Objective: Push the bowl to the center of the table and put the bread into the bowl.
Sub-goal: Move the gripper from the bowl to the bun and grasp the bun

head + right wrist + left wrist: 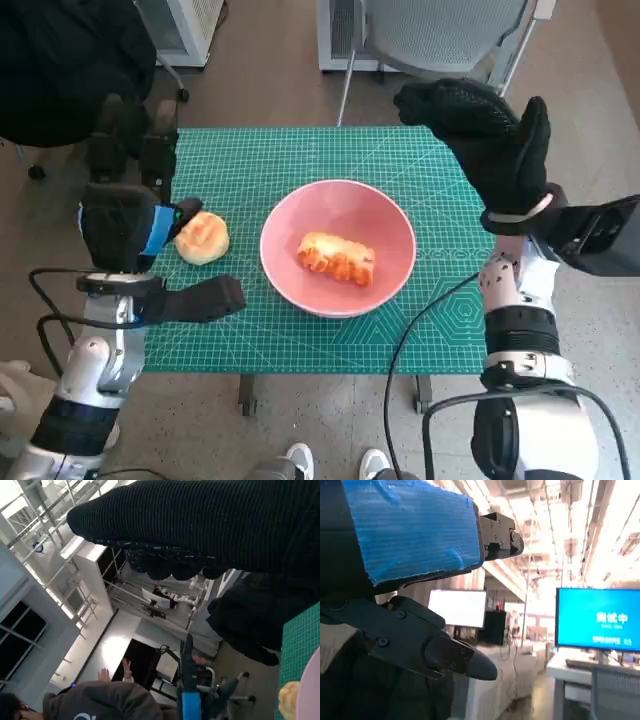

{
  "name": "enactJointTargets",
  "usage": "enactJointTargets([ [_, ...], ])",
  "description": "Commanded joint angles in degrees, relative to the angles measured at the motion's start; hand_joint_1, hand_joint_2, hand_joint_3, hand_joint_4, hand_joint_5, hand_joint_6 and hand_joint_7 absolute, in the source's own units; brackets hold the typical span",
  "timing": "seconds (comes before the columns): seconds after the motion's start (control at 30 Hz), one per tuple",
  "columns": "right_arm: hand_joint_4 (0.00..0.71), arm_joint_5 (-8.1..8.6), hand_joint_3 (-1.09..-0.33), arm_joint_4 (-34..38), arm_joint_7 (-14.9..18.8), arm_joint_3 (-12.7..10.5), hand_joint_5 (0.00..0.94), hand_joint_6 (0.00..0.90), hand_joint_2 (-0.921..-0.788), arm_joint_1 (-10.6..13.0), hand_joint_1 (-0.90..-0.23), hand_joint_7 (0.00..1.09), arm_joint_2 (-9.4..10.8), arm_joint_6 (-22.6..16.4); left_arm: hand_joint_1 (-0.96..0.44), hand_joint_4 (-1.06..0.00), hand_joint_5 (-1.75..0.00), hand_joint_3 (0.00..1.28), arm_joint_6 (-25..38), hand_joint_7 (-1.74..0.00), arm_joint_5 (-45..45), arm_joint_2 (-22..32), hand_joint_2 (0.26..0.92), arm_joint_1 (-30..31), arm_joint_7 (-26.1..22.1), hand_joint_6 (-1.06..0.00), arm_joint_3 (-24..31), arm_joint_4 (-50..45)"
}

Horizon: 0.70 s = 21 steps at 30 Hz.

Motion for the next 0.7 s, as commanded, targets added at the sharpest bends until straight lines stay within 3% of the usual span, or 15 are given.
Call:
enactJointTargets([
  [0.03, 0.339, 0.1, -0.845, 0.9, 0.7, -0.3, 0.0, 0.324, -0.921, 0.2, -0.735, 0.0, -0.4, 0.9, -0.66, 0.0, 0.0, 0.01, 3.0, -0.18, -2.5, -0.2, 0.87, 2.7, -9.5, 0.0, 1.3, -5.6],
  [0.37, 0.338, 0.06, -0.846, 0.9, 0.7, -0.5, 0.0, 0.323, -0.921, 0.3, -0.738, 0.0, -0.4, 1.0, -0.62, 0.0, 0.0, 0.0, 12.9, -0.08, -5.8, 0.5, 0.795, 4.9, -33.0, 0.0, 1.0, -13.6],
  [0.7, 0.338, -0.36, -0.847, 0.5, 0.3, -0.2, 0.0, 0.323, -0.921, 0.7, -0.736, 0.0, -0.2, 0.5, -0.45, 0.0, 0.0, 0.0, 19.5, -0.04, -5.7, 3.0, 0.718, 2.0, -50.2, 0.0, -0.5, -13.1],
])
